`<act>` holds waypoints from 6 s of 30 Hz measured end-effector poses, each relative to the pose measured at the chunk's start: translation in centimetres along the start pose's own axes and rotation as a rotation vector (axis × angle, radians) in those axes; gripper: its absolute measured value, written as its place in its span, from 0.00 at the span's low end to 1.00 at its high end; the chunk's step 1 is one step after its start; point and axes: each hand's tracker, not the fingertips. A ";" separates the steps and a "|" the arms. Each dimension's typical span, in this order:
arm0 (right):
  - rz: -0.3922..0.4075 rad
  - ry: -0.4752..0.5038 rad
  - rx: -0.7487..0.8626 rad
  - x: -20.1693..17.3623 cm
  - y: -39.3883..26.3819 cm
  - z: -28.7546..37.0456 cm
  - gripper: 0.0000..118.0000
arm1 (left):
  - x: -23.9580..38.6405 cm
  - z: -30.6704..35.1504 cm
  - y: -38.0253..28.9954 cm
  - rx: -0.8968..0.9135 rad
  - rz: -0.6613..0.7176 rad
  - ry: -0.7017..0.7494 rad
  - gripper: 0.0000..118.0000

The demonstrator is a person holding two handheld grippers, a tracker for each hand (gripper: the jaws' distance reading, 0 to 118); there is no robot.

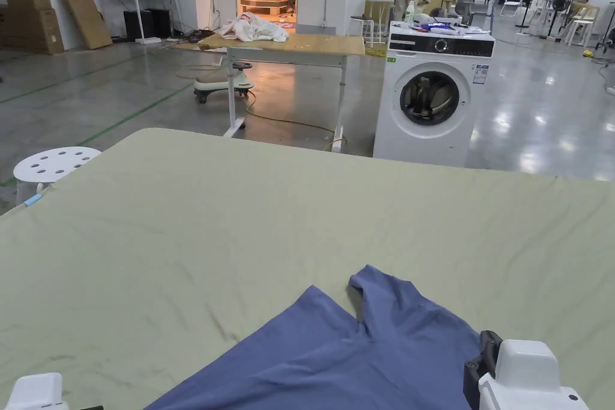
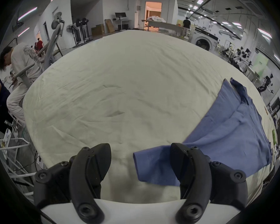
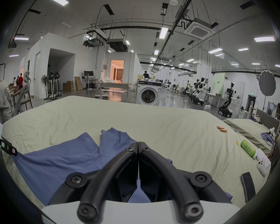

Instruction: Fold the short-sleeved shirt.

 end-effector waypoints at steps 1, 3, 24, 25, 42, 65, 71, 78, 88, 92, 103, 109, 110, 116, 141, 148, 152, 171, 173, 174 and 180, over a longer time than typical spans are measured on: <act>0.006 -0.002 -0.006 0.0 -0.1 -0.2 0.00 | 0.0 0.0 0.0 0.004 0.002 0.004 0.66; 0.012 0.000 -0.013 0.1 -0.3 -0.9 0.00 | -0.2 -0.5 0.0 0.009 -0.004 0.020 0.60; 0.168 0.168 -0.497 2.6 0.1 -28.3 0.73 | 0.6 -0.4 -0.3 0.052 -0.063 -0.066 0.00; 0.168 0.172 -0.504 2.6 0.1 -29.4 0.73 | 0.6 -0.3 -0.3 0.055 -0.056 -0.069 0.00; 0.105 0.271 -0.621 2.2 -0.3 -31.2 0.00 | 2.1 1.6 0.3 0.113 -0.028 -0.101 0.00; 0.006 -0.034 0.006 16.3 22.4 -7.4 0.00 | 9.4 13.6 20.8 0.545 -0.150 -0.263 0.00; -0.024 -0.118 0.098 19.2 28.0 -4.5 0.00 | 14.0 18.5 29.7 0.640 -0.202 -0.284 0.00; -0.032 -0.160 0.162 21.5 33.3 -4.6 0.00 | 17.2 21.9 37.3 0.697 -0.256 -0.263 0.00; -0.002 -0.187 0.246 21.6 41.1 -7.2 0.00 | 18.1 24.7 45.6 0.763 -0.247 -0.240 0.00; 0.005 -0.196 0.275 21.8 43.7 -8.3 0.00 | 18.6 25.3 47.4 0.794 -0.264 -0.212 0.00; 0.023 -0.186 0.252 20.9 38.9 -10.5 0.00 | 18.5 19.9 44.5 0.781 -0.293 -0.163 0.00; 0.019 -0.160 0.152 19.8 30.3 -10.3 0.00 | 16.8 13.9 37.4 0.672 -0.275 -0.188 0.00; 0.021 -0.166 0.141 19.3 28.7 -9.6 0.00 | 16.4 12.9 36.0 0.663 -0.268 -0.191 0.00; 0.050 -0.168 0.060 18.1 20.2 -5.3 0.00 | 13.8 10.9 26.9 0.601 -0.236 -0.234 0.00; 0.140 -0.092 -0.351 14.1 -3.7 13.1 0.00 | 3.7 11.1 -3.6 0.350 -0.246 -0.230 0.00; 0.098 -0.064 -0.527 14.0 -10.0 13.2 0.00 | 3.5 6.1 -8.0 0.174 -0.350 -0.189 0.00; 0.102 -0.051 -0.581 13.6 -12.7 12.4 0.01 | 3.8 4.5 -9.3 0.138 -0.383 -0.156 0.00; -0.005 -0.098 -0.220 10.4 -3.8 9.1 0.76 | 9.3 9.2 -1.2 0.459 -0.324 -0.187 0.54; -0.043 -0.087 -0.145 9.0 -2.8 8.3 0.75 | 11.1 9.7 -0.5 0.511 -0.334 -0.189 0.48; -0.061 -0.086 -0.109 8.3 -2.3 7.9 0.72 | 11.8 10.0 -0.2 0.531 -0.340 -0.196 0.40; -0.102 -0.077 0.073 5.2 -0.3 7.9 0.05 | 14.5 12.1 0.0 0.673 -0.337 -0.203 0.00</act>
